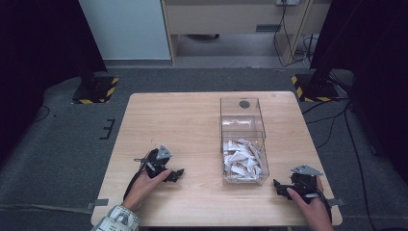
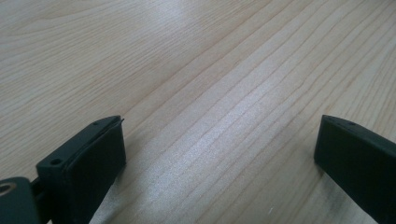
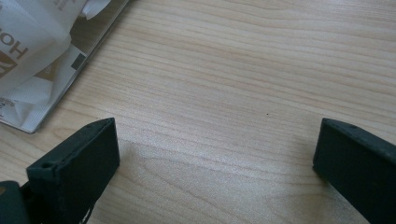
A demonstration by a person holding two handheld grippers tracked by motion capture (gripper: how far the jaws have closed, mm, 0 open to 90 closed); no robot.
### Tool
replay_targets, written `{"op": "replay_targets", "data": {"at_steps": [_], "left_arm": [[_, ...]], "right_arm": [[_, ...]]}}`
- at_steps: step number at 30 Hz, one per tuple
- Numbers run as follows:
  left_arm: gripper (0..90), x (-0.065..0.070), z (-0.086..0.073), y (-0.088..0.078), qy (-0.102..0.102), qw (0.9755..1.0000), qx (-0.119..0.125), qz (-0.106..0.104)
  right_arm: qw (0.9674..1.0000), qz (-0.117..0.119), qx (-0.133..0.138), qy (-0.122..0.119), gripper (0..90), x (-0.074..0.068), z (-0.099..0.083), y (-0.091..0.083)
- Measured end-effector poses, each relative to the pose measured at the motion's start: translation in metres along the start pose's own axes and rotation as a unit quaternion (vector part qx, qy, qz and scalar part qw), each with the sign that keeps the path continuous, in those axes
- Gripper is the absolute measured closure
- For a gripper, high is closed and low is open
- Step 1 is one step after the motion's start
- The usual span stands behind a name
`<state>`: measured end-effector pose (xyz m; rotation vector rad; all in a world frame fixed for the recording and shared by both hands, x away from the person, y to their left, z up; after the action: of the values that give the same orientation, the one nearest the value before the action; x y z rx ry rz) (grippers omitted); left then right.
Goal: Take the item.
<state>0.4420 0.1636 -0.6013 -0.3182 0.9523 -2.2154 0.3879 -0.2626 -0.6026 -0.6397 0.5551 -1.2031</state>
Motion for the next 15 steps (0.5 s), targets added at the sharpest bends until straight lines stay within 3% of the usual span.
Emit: {"op": "replay_targets", "data": {"at_steps": [15], "left_arm": [[3.9,0.0051,0.0052,-0.0026,0.006,0.9999,0.008,-0.007]], "right_arm": [[1.0000,0.000,0.000,0.000,0.7,0.0001,0.0000,0.0000]]}}
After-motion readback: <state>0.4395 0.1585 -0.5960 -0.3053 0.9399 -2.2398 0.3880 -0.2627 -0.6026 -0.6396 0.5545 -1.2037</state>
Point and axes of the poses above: each handheld gripper's, and its own axes: y roughly forward along the jaws, z roughly out of its top, x roughly to its right, the point moved 9 cm from there along y, roughly forward along the jaws, and after that the axes turned 4 degrees about y, right-handed, at the moved point
